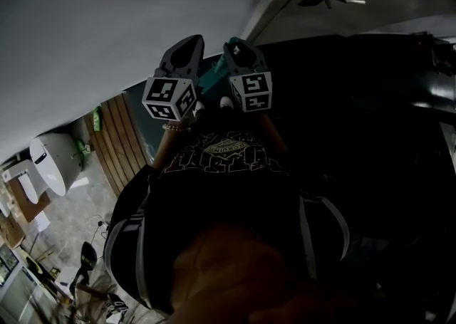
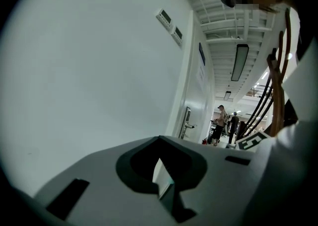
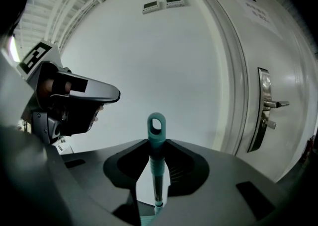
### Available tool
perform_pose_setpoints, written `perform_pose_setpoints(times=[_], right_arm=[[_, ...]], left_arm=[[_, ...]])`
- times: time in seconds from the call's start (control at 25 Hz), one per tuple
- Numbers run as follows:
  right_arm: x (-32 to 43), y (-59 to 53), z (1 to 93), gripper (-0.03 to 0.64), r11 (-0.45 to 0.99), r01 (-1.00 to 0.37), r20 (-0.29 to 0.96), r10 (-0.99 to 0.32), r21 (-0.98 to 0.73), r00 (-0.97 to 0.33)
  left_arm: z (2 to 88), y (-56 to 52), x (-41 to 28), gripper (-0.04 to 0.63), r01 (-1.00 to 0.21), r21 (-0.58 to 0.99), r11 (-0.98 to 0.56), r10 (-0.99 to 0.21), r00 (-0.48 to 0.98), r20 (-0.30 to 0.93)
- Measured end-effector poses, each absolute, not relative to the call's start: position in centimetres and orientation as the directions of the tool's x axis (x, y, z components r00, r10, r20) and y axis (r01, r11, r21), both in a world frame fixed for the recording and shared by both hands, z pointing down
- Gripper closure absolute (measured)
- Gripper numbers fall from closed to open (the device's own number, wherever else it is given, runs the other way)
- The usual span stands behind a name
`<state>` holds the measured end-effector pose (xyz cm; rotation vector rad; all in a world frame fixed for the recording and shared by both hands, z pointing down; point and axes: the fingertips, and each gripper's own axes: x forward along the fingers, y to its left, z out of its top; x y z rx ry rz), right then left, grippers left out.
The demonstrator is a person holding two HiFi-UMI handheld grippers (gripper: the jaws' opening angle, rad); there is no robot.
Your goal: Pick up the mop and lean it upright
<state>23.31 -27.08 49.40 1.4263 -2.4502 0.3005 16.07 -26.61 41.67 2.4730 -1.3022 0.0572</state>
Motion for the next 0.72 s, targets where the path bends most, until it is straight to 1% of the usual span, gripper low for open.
perform_pose_setpoints(times=[0.48,0.72], right_arm=[[24.6,-26.2,40.7,0.508,0.483,-0.875,0.231,-0.847,-0.044,-0.479],[25.2,-25.7,37.4,0.509,0.488,-0.872,0.192,-0.853,-0.038,-0.485]], left_arm=[[38.6,-25.2,15.7,0.557,-0.809,0.262,-0.526,-0.806,0.572,0.150],[37.4,-24.8,15.4,0.557,-0.815,0.246,-0.524,-0.812,0.566,0.145]])
